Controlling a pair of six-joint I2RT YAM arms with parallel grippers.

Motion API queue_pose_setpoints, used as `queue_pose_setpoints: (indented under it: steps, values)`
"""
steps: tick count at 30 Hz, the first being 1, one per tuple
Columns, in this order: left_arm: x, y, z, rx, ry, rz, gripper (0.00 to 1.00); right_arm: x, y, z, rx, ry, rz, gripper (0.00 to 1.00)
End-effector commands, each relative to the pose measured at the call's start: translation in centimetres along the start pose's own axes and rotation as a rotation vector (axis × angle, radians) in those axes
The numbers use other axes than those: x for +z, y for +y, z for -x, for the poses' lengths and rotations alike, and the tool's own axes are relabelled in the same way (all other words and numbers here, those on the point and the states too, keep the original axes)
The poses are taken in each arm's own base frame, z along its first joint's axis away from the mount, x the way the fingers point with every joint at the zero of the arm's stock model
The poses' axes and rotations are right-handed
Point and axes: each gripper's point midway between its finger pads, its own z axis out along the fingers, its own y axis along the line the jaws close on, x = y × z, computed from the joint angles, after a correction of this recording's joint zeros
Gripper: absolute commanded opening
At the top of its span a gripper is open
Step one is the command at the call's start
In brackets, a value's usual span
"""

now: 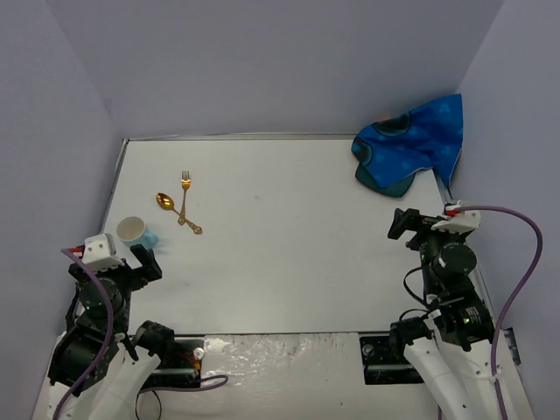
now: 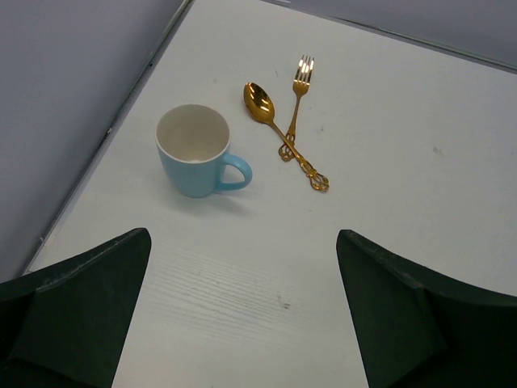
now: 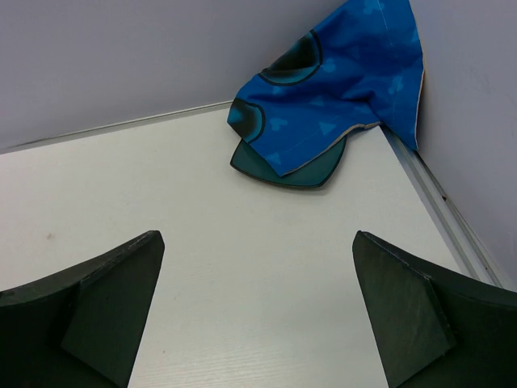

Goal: Set the dinner table for one person

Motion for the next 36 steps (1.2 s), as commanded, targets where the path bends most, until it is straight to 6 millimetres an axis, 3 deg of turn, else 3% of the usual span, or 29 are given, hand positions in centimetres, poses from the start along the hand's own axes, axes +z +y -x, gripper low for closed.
queue_pose_setpoints:
  steps: [1,6,8,13,17,24,25,26,27,28,32,36]
  values:
    - [1.1,-1.0,0.7,-0.008,0.005,-0.004,0.97,0.7,0.0,1.8,0.042,-0.055,-0.027,1.0]
    - [1.6,-1.7,0.1,0.004,0.051,-0.014,0.97,2.4,1.4,2.9,0.096,-0.015,-0.017,1.0]
    - [1.7,-1.8,0.2,0.005,0.054,-0.02,0.97,3.6,1.3,2.3,0.094,0.019,-0.051,1.0]
    - [1.6,-2.0,0.1,0.006,0.049,-0.033,0.97,9.8,3.4,2.2,0.041,0.134,-0.077,1.0]
    - [1.5,-2.0,0.3,0.005,0.041,-0.043,0.97,15.5,3.7,0.9,0.003,0.207,-0.111,1.0]
    - [1.5,-2.0,0.5,0.009,0.026,-0.043,0.97,27.0,3.2,-3.7,-0.057,0.333,-0.102,1.0]
    - [1.5,-2.0,0.5,0.011,0.027,-0.043,0.97,28.4,3.2,-6.0,-0.068,0.377,-0.093,1.0]
    - [1.6,-2.0,0.5,0.012,0.029,-0.041,0.97,28.9,3.2,-5.1,-0.068,0.358,-0.092,0.99]
    - [1.6,-2.0,0.5,0.012,0.031,-0.042,0.97,30.6,2.6,-7.4,-0.078,0.4,-0.097,0.98]
    - [1.7,-2.1,0.4,0.013,0.034,-0.042,0.97,31.6,2.1,-8.4,-0.083,0.416,-0.097,0.96]
    - [1.9,-2.3,0.3,0.02,0.047,-0.047,0.97,34.2,0.5,-11.8,-0.087,0.469,-0.069,0.85]
    - [1.8,-2.3,0.3,0.022,0.047,-0.048,0.97,34.8,-0.9,-14.0,-0.075,0.51,-0.022,0.8]
